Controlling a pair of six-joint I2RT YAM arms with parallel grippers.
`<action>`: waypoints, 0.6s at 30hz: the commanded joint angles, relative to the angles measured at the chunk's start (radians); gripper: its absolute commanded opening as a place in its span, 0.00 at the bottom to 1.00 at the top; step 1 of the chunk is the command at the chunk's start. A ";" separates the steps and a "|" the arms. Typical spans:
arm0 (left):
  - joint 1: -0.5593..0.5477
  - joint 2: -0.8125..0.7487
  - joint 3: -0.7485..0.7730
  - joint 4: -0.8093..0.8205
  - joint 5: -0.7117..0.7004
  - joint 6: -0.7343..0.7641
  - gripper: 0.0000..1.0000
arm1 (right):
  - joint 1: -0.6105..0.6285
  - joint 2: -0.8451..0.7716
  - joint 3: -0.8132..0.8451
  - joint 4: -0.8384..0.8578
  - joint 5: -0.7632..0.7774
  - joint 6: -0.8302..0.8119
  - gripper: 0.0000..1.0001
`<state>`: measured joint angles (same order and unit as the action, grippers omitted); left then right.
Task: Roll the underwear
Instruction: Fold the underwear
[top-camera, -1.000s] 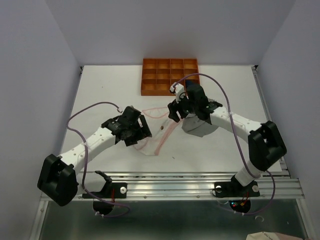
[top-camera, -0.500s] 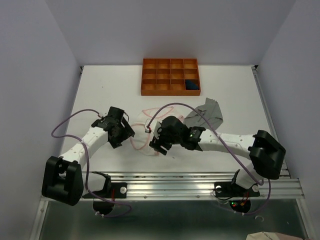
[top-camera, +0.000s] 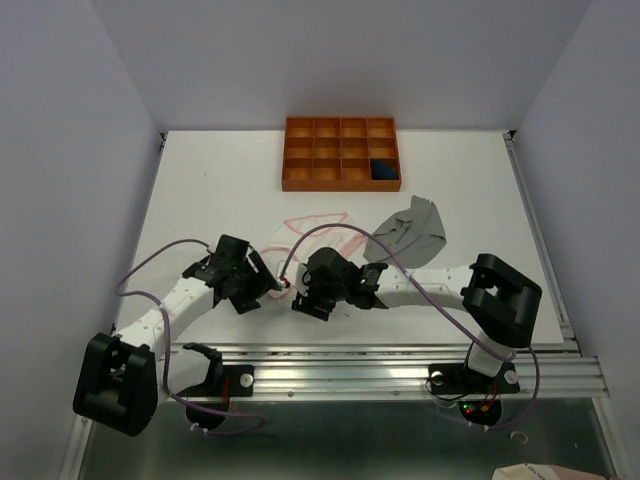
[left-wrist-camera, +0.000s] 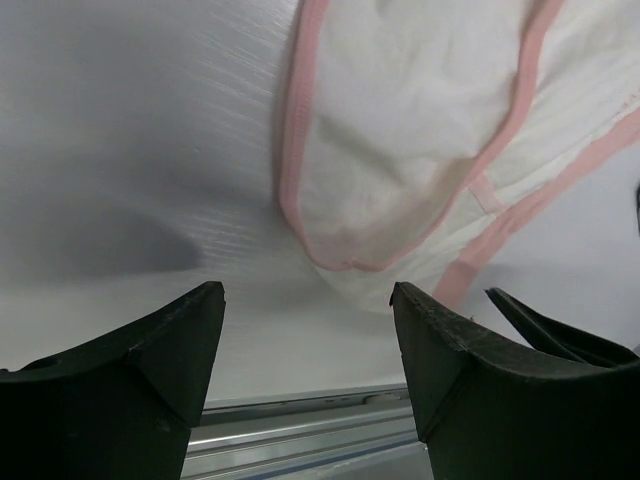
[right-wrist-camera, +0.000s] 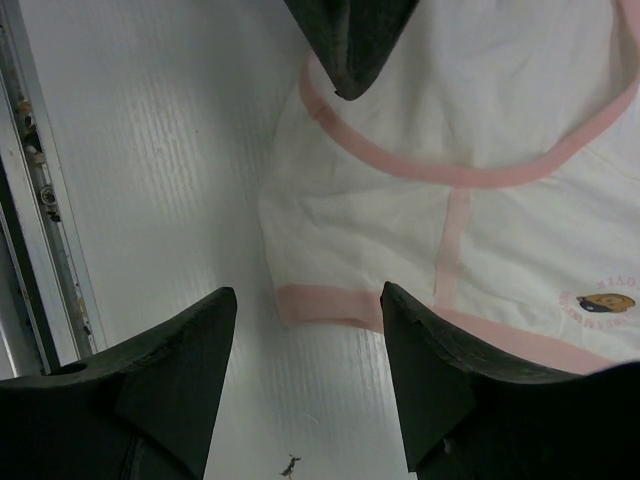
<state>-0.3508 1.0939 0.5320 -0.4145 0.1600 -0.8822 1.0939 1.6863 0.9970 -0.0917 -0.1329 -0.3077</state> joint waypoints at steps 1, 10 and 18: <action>-0.008 -0.034 -0.026 0.031 0.024 -0.021 0.79 | 0.009 0.052 0.034 0.064 -0.050 -0.045 0.65; -0.047 0.004 -0.046 0.034 0.030 -0.012 0.76 | 0.009 0.101 0.025 0.079 -0.063 -0.051 0.57; -0.056 0.078 -0.047 0.060 -0.016 -0.021 0.67 | 0.009 0.099 -0.008 0.079 -0.070 -0.039 0.49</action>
<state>-0.4038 1.1435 0.4969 -0.3744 0.1829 -0.9035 1.0946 1.7870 0.9985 -0.0555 -0.1848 -0.3443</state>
